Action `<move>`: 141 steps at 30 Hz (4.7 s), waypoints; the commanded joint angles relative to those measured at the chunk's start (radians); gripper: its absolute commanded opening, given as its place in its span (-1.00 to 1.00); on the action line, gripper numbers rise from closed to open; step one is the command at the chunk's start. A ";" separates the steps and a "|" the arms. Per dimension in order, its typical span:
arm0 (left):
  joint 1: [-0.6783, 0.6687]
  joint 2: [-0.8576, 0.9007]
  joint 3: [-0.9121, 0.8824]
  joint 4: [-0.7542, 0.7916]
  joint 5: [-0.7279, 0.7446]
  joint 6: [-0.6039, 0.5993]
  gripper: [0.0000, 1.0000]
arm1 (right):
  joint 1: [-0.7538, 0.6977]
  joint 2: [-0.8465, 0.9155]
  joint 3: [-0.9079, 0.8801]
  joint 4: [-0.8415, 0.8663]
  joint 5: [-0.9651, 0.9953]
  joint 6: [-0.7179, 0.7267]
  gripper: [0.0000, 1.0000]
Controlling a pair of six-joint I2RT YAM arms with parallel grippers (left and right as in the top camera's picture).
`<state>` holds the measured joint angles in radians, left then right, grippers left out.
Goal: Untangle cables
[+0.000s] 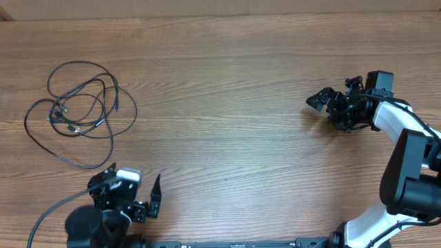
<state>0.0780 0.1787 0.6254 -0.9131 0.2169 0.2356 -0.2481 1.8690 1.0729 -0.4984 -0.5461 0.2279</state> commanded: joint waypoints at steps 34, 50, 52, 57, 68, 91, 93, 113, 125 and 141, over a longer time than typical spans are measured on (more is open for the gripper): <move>-0.005 -0.177 -0.483 1.023 0.005 -0.007 0.99 | -0.001 0.007 -0.013 -0.003 0.034 -0.003 0.99; -0.005 -0.176 -0.621 0.856 -0.011 -0.011 0.99 | -0.001 0.007 -0.013 -0.003 0.034 -0.003 1.00; -0.005 -0.177 -0.621 0.863 -0.011 -0.011 0.99 | -0.001 0.007 -0.013 -0.003 0.034 -0.003 1.00; -0.005 -0.176 -0.621 0.858 -0.010 -0.011 0.99 | -0.001 0.007 -0.013 -0.003 0.034 -0.003 1.00; -0.006 -0.175 -0.621 0.858 -0.010 -0.011 0.99 | -0.001 0.007 -0.013 -0.003 0.034 -0.003 1.00; -0.006 -0.175 -0.622 0.858 -0.408 -0.576 0.99 | 0.000 0.007 -0.013 -0.003 0.034 -0.003 1.00; -0.006 -0.175 -0.622 0.858 -0.408 -0.584 0.99 | 0.000 0.007 -0.013 -0.003 0.034 -0.003 1.00; -0.008 -0.175 -0.621 0.841 -0.258 -0.576 0.99 | 0.000 0.007 -0.013 -0.003 0.034 -0.003 1.00; -0.023 -0.175 -0.621 0.840 -0.230 -0.440 0.99 | 0.000 0.007 -0.013 -0.003 0.034 -0.003 1.00; -0.022 -0.175 -0.621 0.838 -0.198 -0.325 0.99 | 0.000 0.007 -0.013 0.000 0.034 -0.003 1.00</move>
<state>0.0647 0.0120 0.0082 -0.0757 0.0074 -0.1184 -0.2481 1.8690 1.0733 -0.4980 -0.5461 0.2283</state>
